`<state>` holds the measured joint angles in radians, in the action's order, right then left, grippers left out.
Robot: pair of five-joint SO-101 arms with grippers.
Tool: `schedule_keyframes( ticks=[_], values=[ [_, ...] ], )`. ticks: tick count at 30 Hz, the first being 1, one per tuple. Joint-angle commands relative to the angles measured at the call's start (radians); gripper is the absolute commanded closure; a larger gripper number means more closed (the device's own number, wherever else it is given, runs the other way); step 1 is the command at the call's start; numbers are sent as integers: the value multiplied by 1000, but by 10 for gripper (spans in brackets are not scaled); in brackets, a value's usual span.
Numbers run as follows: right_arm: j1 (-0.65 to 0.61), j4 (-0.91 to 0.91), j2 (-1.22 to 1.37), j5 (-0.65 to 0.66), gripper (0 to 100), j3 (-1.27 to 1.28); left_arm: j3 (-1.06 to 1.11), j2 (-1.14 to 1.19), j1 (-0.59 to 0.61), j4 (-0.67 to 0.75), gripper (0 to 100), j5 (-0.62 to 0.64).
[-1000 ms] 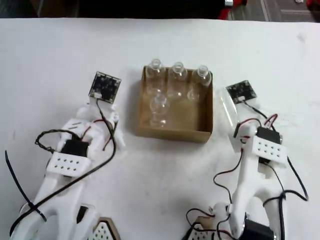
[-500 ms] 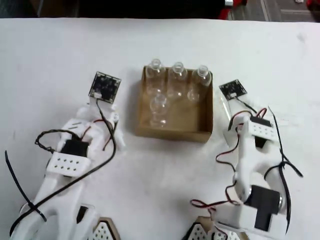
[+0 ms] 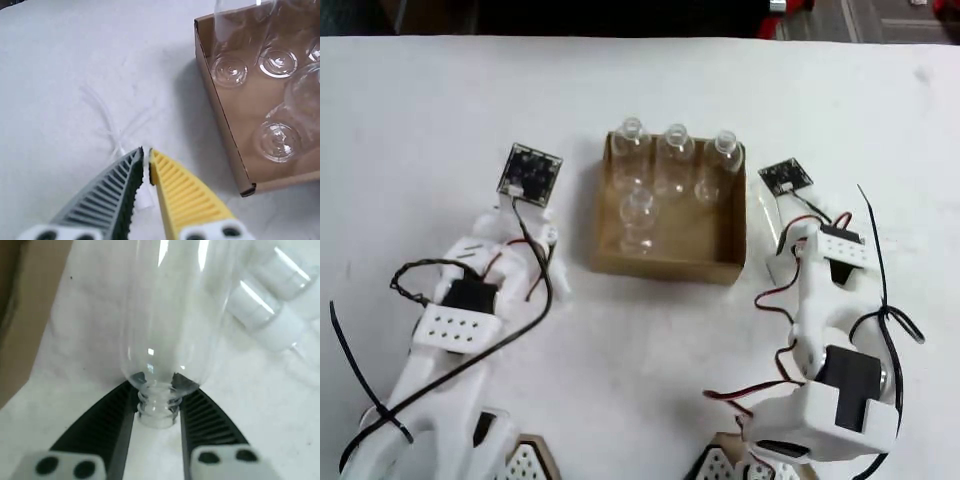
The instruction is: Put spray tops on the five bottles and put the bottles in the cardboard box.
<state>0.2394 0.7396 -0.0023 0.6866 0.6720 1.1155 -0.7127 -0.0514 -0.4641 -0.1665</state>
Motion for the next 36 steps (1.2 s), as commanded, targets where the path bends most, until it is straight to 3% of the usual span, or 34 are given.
schedule_keyframes(
  ticks=[1,13,21,31,36],
  values=[
    [38,2,-125,-11,941,-34,-9,-33,-8,28,976,-14],
    [82,280,-664,2,954,-34,-21,-36,-18,17,972,20],
    [79,414,-963,2,954,-34,-153,-36,-35,-226,972,100],
    [87,400,-786,-9,944,138,-152,-35,-30,-230,972,97],
    [82,397,-679,-11,802,249,-152,-35,-33,-226,972,94]
  ],
)
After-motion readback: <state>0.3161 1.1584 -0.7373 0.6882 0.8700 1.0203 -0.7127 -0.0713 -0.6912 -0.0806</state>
